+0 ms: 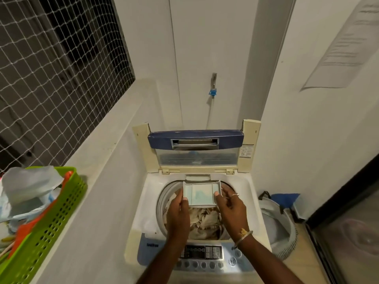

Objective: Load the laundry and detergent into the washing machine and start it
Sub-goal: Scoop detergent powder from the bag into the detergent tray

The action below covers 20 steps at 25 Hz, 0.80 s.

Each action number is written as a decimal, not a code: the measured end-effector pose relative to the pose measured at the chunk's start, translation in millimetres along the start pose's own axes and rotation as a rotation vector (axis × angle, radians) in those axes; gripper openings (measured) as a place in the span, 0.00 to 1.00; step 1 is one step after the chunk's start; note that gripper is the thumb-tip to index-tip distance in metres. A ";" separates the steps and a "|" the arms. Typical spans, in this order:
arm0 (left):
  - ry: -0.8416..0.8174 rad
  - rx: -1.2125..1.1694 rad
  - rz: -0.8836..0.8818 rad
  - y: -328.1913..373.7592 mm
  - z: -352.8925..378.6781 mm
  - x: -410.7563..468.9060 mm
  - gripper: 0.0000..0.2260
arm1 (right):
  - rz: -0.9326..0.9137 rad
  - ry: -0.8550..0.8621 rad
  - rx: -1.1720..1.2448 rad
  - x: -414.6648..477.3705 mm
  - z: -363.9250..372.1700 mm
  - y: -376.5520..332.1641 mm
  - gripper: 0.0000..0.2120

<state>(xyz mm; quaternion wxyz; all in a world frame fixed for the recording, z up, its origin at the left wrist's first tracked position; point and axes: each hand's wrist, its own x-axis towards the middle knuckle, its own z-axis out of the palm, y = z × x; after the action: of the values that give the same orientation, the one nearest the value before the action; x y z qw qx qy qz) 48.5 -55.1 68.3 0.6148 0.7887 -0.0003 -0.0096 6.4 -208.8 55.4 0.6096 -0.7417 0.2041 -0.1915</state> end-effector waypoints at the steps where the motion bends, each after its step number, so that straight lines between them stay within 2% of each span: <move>1: -0.028 0.022 -0.012 -10.0 0.9 9.7 0.13 | -0.016 0.010 -0.045 5.5 5.8 7.4 0.19; 4: -0.090 0.067 -0.037 -42.2 6.2 40.3 0.13 | -0.022 0.043 -0.148 23.4 28.2 25.0 0.20; 6: -0.108 0.115 -0.015 -60.1 8.9 58.7 0.17 | -0.018 0.088 -0.190 32.8 43.8 31.4 0.17; 11: -0.165 0.178 -0.080 -94.2 18.6 100.9 0.16 | 0.048 0.150 -0.265 60.6 73.6 56.5 0.15; 15: -0.207 0.212 -0.124 -109.0 36.6 135.2 0.16 | 0.139 0.114 -0.336 87.5 86.1 89.7 0.13; 20: -0.188 0.262 -0.225 -137.5 61.8 166.9 0.18 | 0.248 0.114 -0.422 120.0 96.7 113.1 0.16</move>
<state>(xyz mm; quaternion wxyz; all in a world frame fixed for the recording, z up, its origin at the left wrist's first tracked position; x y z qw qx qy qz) 212.9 -83.5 -82.6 0.4991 0.8526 0.0293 -0.1520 151.3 -212.9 -69.3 0.4476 -0.8099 0.3629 -0.1099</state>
